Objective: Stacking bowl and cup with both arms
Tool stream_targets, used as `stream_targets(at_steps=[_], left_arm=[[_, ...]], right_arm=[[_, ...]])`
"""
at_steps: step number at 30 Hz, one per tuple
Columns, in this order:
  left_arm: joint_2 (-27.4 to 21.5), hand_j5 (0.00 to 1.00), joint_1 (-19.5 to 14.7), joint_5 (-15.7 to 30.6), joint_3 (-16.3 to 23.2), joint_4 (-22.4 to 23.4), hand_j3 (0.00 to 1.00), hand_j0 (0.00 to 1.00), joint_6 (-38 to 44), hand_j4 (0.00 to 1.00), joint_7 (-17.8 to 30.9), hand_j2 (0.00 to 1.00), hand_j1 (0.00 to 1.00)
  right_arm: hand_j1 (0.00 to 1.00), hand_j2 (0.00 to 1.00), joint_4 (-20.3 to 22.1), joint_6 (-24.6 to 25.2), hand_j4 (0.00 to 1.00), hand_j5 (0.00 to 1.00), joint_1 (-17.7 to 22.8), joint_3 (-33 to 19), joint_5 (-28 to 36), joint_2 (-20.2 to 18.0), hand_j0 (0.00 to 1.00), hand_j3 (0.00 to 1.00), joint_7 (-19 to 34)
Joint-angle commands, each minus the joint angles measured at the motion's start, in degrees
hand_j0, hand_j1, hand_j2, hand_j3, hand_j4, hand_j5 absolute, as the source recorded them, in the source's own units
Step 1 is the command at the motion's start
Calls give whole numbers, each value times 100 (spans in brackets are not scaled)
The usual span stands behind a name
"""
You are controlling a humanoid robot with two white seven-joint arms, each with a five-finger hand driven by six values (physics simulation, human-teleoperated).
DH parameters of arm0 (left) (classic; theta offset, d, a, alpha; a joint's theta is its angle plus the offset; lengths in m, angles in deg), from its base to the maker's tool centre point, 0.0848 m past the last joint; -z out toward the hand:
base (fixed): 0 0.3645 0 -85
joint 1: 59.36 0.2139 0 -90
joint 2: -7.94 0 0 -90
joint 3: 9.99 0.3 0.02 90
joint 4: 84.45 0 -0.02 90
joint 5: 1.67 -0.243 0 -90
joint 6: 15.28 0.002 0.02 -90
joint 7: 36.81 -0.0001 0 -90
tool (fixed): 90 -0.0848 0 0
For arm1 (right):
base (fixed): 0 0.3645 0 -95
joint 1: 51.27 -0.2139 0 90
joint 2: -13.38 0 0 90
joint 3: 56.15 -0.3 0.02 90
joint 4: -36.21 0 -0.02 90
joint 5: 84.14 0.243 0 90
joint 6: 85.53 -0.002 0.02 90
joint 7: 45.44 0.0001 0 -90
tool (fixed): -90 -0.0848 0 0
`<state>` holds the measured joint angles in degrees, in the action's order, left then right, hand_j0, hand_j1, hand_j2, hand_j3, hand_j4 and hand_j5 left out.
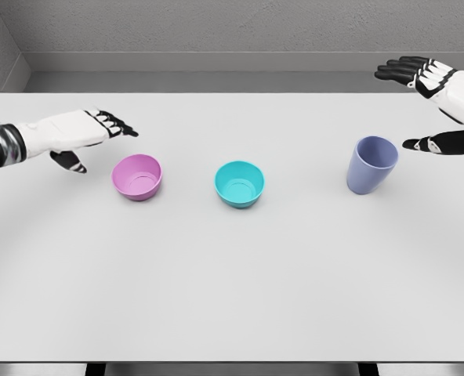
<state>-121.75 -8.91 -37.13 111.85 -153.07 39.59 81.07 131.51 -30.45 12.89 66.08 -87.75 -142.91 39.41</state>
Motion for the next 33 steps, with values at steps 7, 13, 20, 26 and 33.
stream_targets(at_steps=[7,13,20,26,33], left_arm=[[225,100,44,21,130,-231,100,100,13,100,112,100,100],[225,100,158,12,130,-371,100,100,13,100,121,100,100],[225,100,158,-6,262,-415,100,100,13,100,130,100,100],[225,100,158,-164,271,-459,100,100,13,100,130,100,100],[278,100,158,-199,306,-494,100,100,13,100,130,100,100]], right_arm=[[100,100,15,-7,100,100,18,-24,36,-94,100,100,-12],[100,100,6,-7,100,100,18,-33,36,-111,100,100,-12],[100,100,-47,-7,100,100,9,-33,36,-111,100,100,-12],[100,100,-47,-7,100,100,9,-33,36,-111,100,100,-12],[100,100,-47,-7,100,100,9,-33,36,-111,100,100,-12]])
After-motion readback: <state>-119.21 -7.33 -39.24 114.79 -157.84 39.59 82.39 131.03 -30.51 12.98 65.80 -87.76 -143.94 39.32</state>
